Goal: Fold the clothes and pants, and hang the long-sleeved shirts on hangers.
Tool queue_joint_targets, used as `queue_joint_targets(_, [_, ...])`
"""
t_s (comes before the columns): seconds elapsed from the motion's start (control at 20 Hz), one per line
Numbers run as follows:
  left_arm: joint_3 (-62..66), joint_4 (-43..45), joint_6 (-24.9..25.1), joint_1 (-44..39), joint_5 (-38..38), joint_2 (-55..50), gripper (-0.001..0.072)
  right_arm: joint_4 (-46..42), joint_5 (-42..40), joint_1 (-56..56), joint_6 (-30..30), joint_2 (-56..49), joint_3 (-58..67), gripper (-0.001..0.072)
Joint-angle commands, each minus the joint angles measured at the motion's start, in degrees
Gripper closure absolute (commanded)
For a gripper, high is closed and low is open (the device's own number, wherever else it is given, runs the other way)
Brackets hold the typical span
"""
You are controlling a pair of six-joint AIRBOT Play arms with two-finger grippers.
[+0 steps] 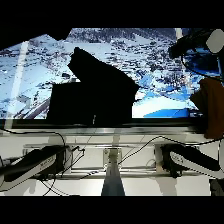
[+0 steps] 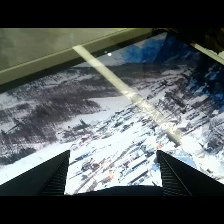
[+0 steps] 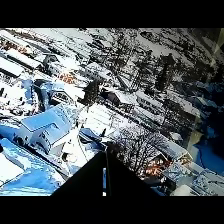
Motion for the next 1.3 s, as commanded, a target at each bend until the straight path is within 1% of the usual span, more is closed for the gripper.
queue_joint_targets(0.0, [0.0,0.0,0.0,0.0,0.0,0.0,0.0117,0.0,0.0,0.0,0.0,0.0,0.0,0.0686])
queue_joint_targets(0.7, [0.0,0.0,0.0,0.0,0.0,0.0,0.0118,0.0,0.0,0.0,0.0,0.0,0.0,0.0686])
queue_joint_targets(0.95, [0.0,0.0,0.0,0.0,0.0,0.0,0.0117,1.9,0.1,0.0,0.4,0.0,0.0,0.0686])
queue_joint_targets(1.05, [0.0,0.0,-0.2,0.0,0.0,0.0,0.0117,4.9,1.4,0.0,0.5,0.0,-0.1,0.0686])
queue_joint_targets(1.1, [0.0,0.0,-0.2,0.0,0.0,0.0,0.0117,5.0,1.9,0.0,0.4,-0.1,-0.5,0.0686])
queue_joint_targets(1.25, [0.0,0.0,-3.4,0.1,-2.1,0.1,0.0117,4.7,6.8,-0.9,0.1,-0.5,-3.1,0.0687])
